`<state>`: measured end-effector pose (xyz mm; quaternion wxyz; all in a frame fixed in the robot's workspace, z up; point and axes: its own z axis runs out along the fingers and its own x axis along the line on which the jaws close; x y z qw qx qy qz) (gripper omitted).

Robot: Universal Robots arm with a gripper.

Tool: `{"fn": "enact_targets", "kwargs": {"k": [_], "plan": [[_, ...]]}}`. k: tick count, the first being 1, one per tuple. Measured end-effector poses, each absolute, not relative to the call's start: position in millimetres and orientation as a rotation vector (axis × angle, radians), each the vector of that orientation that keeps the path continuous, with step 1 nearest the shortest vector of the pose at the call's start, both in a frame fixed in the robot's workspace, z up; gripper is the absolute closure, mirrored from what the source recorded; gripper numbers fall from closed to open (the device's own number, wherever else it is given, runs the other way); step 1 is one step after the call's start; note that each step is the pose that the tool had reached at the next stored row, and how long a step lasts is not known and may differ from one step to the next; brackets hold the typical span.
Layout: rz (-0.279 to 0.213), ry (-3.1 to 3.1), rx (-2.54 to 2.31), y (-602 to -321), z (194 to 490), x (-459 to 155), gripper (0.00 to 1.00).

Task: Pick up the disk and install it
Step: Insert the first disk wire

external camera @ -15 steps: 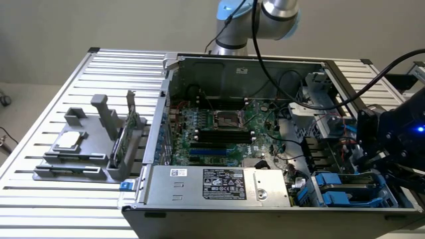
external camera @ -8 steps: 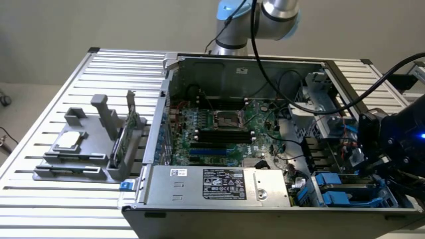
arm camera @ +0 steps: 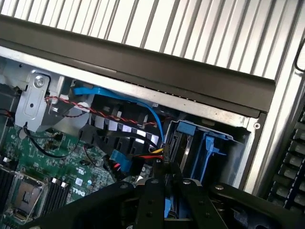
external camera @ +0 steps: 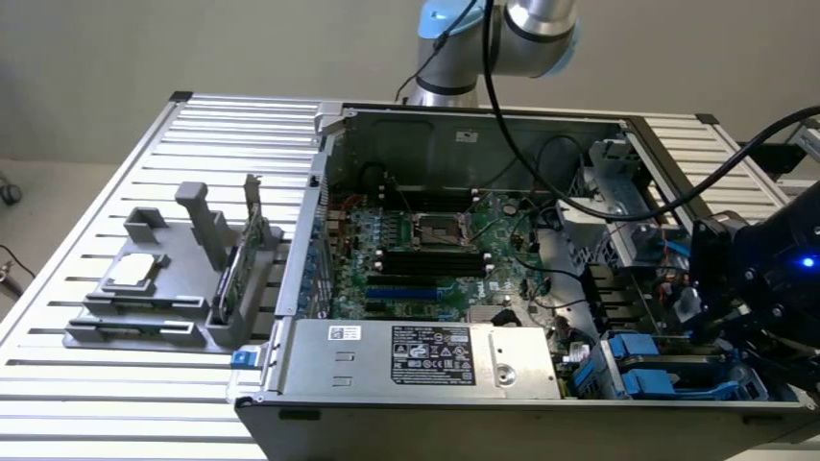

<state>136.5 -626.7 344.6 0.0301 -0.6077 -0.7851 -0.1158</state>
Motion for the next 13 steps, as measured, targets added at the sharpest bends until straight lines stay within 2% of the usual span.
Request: {"fn": "enact_targets", "kwargs": {"k": [13], "plan": [[-0.348, -2.280, -2.053, -626.7, 341.2, 136.5, 0.83]]}}
